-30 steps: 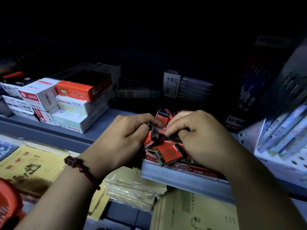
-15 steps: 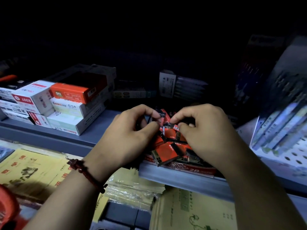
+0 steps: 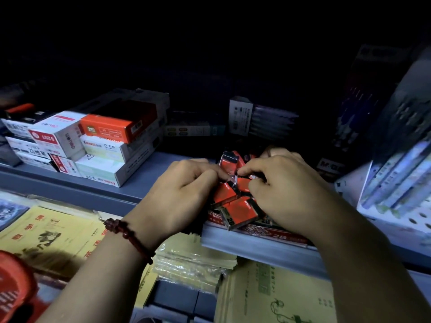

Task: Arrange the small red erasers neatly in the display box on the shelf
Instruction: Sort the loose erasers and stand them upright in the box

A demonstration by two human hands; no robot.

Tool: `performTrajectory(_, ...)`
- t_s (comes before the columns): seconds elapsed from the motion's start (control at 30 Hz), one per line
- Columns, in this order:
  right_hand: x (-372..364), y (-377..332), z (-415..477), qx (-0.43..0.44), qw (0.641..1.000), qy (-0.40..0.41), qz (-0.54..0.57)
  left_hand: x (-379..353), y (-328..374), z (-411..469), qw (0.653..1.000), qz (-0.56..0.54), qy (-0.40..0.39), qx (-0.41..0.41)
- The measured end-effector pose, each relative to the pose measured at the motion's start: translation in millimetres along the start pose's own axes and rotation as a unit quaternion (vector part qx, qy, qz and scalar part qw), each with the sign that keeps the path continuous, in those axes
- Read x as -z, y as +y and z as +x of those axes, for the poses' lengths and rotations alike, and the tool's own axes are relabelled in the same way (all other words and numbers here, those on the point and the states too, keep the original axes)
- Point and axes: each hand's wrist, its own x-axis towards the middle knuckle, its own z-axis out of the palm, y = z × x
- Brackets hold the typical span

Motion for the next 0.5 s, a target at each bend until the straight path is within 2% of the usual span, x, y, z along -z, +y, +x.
performTrajectory(0.27,-4.1,-0.7,0.9,0.0,0.999,0.038,0.0,2.2,2.4,1.5,0.999,0.014,-0.025,0.016)
performTrajectory(0.5,-6.2,-3.7,1.8,-0.022,0.999,0.021,-0.015,3.1,0.9,2.5,0.999,0.017,-0.032,0.013)
